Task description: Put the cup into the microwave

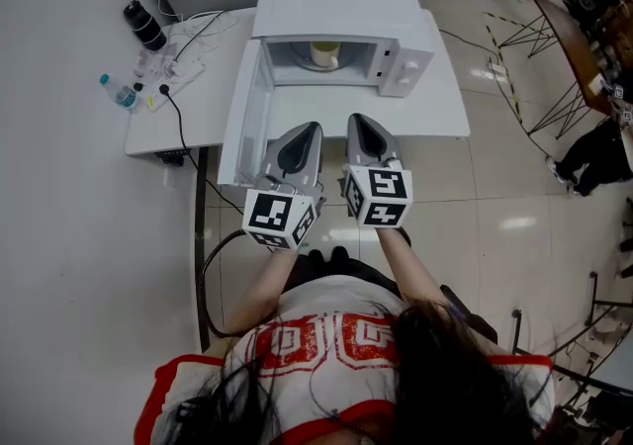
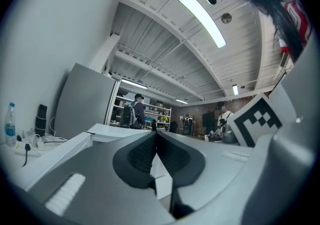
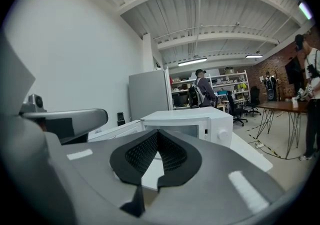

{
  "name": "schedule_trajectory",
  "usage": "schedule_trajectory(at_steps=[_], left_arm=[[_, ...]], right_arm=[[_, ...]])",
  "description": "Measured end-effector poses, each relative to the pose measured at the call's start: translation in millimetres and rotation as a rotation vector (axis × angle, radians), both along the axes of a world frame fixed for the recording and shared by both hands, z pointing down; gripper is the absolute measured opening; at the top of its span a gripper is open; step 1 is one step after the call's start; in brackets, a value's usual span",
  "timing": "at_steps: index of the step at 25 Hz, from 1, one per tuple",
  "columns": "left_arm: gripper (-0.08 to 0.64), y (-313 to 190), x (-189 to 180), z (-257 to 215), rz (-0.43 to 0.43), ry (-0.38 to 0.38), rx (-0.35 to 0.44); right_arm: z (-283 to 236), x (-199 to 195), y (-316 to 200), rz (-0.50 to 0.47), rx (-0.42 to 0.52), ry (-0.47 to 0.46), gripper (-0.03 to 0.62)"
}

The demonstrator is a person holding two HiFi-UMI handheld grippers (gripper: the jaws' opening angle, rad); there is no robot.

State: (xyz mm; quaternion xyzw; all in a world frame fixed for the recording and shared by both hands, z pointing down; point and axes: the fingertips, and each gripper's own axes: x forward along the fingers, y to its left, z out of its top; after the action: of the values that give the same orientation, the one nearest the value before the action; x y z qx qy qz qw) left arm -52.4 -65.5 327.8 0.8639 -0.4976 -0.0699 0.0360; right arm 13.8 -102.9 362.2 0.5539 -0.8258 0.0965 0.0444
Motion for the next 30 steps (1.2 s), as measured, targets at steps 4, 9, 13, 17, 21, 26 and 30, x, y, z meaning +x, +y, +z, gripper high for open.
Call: schedule_trajectory(at_steps=[4,9,13,17,21,26,30], left_arm=[[-0.011,2,5,1,-0.015,0.003,-0.005],[-0.011,6,17,2,-0.005,-0.006,-0.011],[-0.011,8,18,1,-0.015,-0.01,-0.009],[-0.011,13,21,2,-0.021,-0.012,-0.013],[-0.011,18,23,3,-0.026,-0.015,-0.017],[-0.011,22,22,4,-0.031,-0.017,-0.015],[-0.011,23,21,2,-0.037,-0.018,-0.011]], right_arm=[[-3,7,14,-0.012,0.003,-0.007,0.002],[-7,14,23,-0.019,0.011,-0.009,0.002],[-10,16,29,-0.028,0.023,-0.004,0.002],[-8,18,34,-0.036,0.019,-0.002,0.002],[-6,16,38,-0.048,0.015,0.001,0.002],[-6,13,43,-0.06,0.021,0.003,0.0],[-8,12,44,-0.065,0.025,0.002,0.002]])
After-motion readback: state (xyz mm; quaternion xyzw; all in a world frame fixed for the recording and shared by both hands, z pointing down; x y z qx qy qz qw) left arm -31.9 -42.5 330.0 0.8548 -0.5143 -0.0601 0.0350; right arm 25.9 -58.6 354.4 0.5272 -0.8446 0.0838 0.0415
